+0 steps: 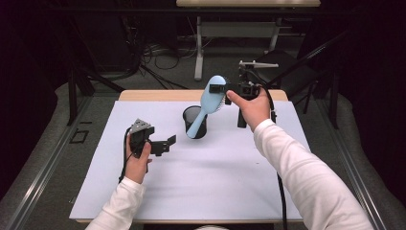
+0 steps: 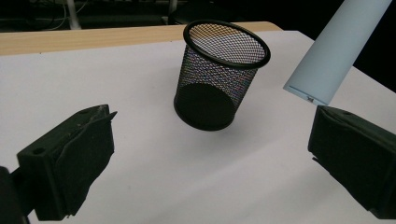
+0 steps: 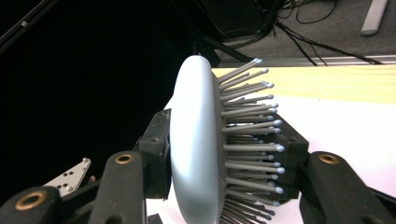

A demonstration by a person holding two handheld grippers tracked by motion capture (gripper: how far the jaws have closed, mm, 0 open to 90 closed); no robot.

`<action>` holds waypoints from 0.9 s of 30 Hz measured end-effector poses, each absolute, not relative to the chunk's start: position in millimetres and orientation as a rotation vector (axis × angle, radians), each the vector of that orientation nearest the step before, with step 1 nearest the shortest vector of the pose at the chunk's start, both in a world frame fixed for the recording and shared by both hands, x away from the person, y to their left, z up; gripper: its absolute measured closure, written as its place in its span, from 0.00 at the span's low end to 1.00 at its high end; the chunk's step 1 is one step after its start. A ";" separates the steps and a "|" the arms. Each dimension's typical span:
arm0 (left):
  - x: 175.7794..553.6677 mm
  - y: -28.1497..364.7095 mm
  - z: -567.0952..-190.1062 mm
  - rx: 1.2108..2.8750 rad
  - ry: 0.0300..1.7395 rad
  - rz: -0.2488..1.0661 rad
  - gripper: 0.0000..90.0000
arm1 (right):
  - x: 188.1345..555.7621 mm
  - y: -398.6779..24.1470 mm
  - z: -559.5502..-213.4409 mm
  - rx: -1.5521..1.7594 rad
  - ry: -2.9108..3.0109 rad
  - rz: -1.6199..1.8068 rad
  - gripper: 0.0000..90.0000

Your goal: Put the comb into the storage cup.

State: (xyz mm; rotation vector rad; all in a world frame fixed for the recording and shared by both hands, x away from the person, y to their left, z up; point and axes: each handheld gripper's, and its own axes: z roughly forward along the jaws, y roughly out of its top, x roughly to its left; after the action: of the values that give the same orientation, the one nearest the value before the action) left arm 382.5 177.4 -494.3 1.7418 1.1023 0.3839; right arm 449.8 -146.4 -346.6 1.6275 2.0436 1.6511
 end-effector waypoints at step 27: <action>383.0 178.7 -494.5 1.738 1.106 0.377 0.00 | 468.8 -129.9 -328.8 1.561 1.960 1.583 0.56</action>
State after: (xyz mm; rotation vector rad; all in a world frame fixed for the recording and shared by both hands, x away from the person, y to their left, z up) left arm 383.0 178.7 -494.5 1.7383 1.1062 0.3772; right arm 468.8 -129.9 -328.8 1.5613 1.9600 1.5829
